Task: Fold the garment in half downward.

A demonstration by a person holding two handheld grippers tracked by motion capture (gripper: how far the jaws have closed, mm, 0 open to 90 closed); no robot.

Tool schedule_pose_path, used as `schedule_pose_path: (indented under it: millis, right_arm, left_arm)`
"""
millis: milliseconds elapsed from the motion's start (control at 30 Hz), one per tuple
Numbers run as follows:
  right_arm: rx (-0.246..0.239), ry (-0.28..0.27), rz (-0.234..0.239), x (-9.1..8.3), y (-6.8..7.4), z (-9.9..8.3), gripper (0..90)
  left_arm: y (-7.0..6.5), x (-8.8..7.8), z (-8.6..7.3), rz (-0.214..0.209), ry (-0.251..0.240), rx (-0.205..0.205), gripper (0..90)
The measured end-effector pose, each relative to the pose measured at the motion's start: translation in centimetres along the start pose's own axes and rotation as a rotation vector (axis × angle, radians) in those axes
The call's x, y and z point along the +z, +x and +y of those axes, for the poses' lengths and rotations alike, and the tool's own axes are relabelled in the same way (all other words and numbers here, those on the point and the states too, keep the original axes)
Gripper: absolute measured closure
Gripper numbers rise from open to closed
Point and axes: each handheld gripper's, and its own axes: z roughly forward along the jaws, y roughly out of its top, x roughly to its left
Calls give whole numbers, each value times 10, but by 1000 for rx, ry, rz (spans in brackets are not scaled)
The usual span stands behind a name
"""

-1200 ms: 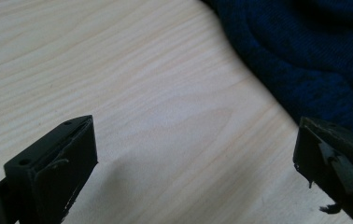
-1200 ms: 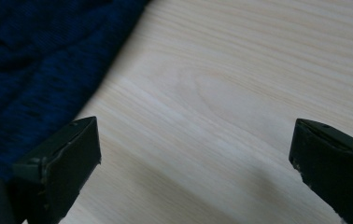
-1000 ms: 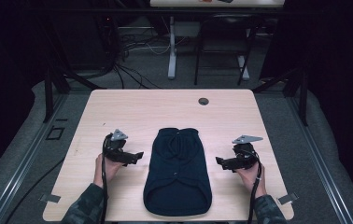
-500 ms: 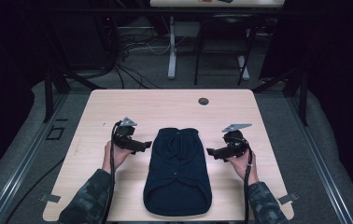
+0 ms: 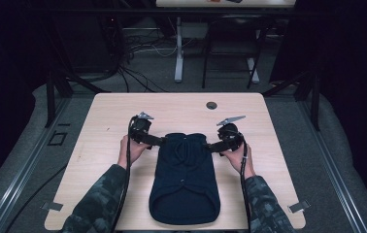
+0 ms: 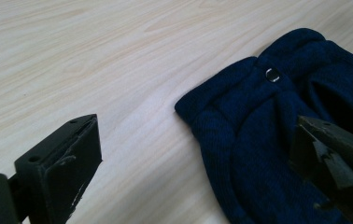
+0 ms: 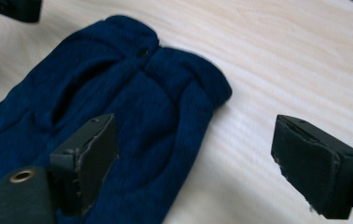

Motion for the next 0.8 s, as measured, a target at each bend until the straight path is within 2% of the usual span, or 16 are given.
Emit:
schedule_pose_path:
  millis: [33, 100, 267, 300, 367, 467, 533, 567, 633, 800]
  right_arm:
    - [1, 8, 6, 7, -1, 6, 186]
    - [7, 7, 10, 10, -2, 9, 200]
    - [35, 48, -5, 30, -6, 23, 319]
    - [29, 49, -17, 35, -6, 24, 349]
    - [50, 84, 3, 44, -7, 25, 422]
    - [69, 105, -4, 58, -11, 24, 517]
    - [87, 102, -6, 61, -10, 23, 529]
    - [82, 121, -2, 62, -12, 23, 547]
    - [89, 126, 14, 65, -13, 22, 572]
    - [93, 125, 41, 66, -14, 18, 648]
  left_arm:
    - [0, 3, 2, -4, 8, -2, 41]
    - [-1, 10, 4, -2, 23, 3, 50]
    - [-4, 30, 5, -20, 76, -1, 103]
    - [-5, 34, 5, -18, 91, 2, 112]
    - [-7, 39, 5, -14, 108, 14, 129]
    - [-9, 45, 5, -10, 126, 18, 156]
    - [-9, 48, 5, -13, 134, 18, 166]
    - [-9, 48, 4, -21, 136, 17, 184]
    - [-9, 49, 4, -39, 127, -4, 248]
    - [-13, 48, 4, -42, 129, 13, 395]
